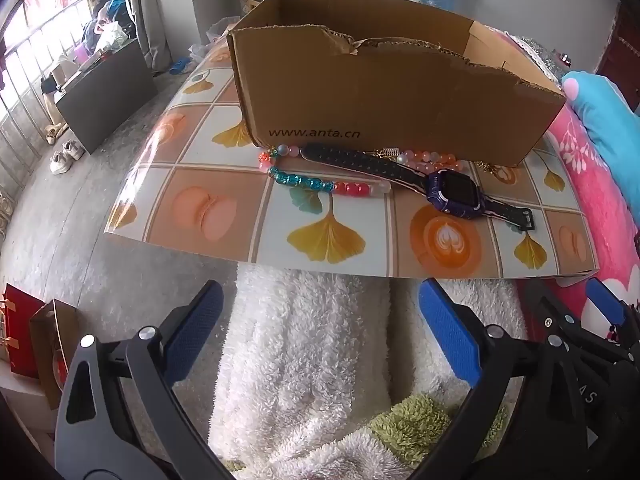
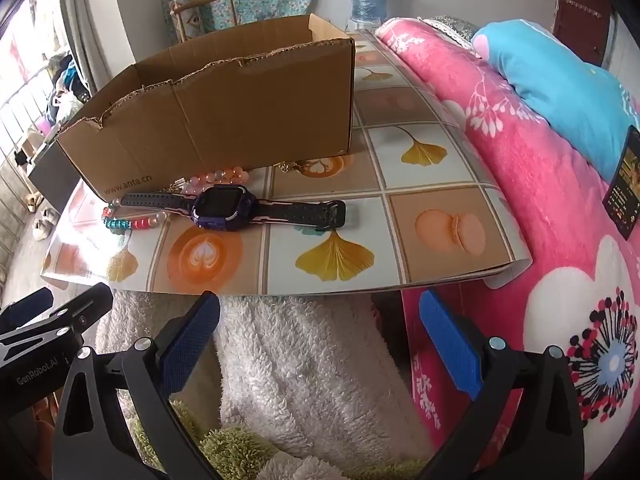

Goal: Organize jewelry

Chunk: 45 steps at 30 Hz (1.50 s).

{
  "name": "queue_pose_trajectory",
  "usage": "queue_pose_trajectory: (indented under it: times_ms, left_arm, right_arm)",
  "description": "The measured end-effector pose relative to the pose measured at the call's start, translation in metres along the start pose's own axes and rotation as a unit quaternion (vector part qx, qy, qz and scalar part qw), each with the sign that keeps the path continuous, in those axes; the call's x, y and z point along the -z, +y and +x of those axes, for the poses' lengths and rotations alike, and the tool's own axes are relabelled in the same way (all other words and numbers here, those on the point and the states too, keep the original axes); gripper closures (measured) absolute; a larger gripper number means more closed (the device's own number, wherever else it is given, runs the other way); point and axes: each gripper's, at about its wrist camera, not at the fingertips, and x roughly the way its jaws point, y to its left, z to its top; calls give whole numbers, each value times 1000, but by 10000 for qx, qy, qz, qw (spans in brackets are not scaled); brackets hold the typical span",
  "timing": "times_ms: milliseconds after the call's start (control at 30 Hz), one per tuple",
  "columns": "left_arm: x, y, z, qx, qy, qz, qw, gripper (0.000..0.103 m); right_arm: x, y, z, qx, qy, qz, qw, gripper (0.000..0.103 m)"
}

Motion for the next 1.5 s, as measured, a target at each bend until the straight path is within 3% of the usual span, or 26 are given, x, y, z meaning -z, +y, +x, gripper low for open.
queue_pose_trajectory:
  times_ms: [1500]
  left_arm:
    - [-2, 3, -1, 62, -3, -62, 10000, 8]
  right_arm:
    - [-3, 1, 0, -27, 20, -47, 10000, 5]
